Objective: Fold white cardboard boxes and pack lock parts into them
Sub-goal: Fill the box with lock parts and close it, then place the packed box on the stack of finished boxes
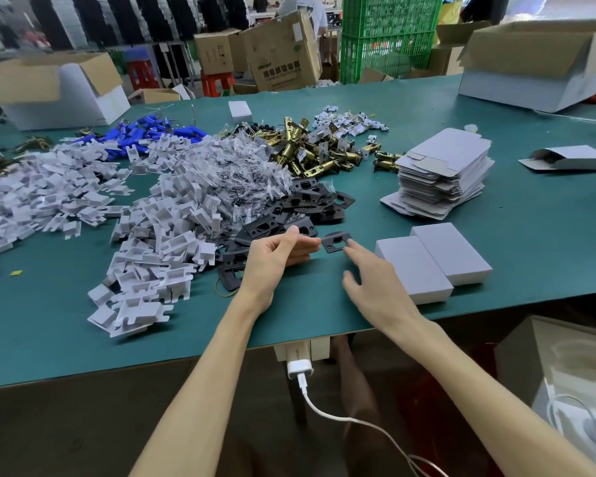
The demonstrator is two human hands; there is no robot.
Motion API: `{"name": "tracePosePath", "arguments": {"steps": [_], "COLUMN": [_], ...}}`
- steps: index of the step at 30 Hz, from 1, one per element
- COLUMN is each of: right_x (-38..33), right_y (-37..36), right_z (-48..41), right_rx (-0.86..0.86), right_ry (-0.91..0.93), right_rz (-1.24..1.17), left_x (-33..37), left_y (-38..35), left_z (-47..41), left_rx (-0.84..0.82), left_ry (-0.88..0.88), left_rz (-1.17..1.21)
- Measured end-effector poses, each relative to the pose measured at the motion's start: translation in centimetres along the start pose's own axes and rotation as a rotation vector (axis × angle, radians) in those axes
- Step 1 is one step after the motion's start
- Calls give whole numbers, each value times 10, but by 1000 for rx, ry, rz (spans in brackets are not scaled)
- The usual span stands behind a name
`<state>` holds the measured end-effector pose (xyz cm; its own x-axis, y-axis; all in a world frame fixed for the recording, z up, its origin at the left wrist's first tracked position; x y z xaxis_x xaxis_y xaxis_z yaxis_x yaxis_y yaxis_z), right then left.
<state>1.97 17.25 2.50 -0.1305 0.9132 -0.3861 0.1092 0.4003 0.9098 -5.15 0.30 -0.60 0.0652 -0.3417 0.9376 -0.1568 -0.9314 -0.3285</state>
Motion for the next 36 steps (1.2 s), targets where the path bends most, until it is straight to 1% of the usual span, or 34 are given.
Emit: {"name": "tracePosePath", "arguments": {"steps": [2, 9, 13, 19, 22, 23, 25, 27, 28, 29, 31, 33, 35, 36], "right_x": [11, 43, 58, 84, 83, 79, 69, 63, 61, 62, 69, 79, 89, 93], "right_y": [3, 10, 15, 25, 31, 36, 48, 63, 69, 73, 81, 88, 91, 92], "right_z": [-5, -18, -21, -25, -33, -38, -53, -73, -85, -97, -118, -132, -137, -137], "right_rx": [-9, -6, 12, 27, 19, 38, 134, 237, 251, 233, 136, 46, -3, -6], "right_ry": [-55, -139, -163, -196, -165, -141, -90, -81, -95, -126, -236, -333, -378, -367], "right_rz": [-4, 1, -8, 67, 55, 54, 108, 221, 301, 382, 491, 519, 544, 579], "left_x": [1, 1, 1, 0, 1, 1, 1, 2, 2, 2, 3, 4, 4, 4], "left_y": [0, 0, 0, 0, 0, 0, 0, 1, 1, 1, 0, 0, -1, -1], "left_z": [0, 0, 0, 0, 0, 0, 0, 1, 1, 1, 2, 2, 2, 2], "left_rx": [1, -2, -4, -4, -1, 0, 7, 13, 17, 21, 28, 29, 29, 30], "left_ry": [-3, 0, 3, 3, 6, 7, 11, 9, 8, 6, 2, 3, 2, 2], "left_rz": [1, 8, 10, 10, 7, 4, -6, -15, -14, -10, 1, 10, 15, 16]}}
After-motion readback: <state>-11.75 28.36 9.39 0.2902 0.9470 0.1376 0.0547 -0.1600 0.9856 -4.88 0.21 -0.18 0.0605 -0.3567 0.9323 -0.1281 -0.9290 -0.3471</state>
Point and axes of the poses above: each hand's wrist, its own z-axis away from the middle knuckle, its own y-axis out of the back of the hand, x = y × z, the point moved 5 cm from there along -z, towards the middle knuckle, and after that the axes turned 15 degrees about z, right-handed, at the moved point
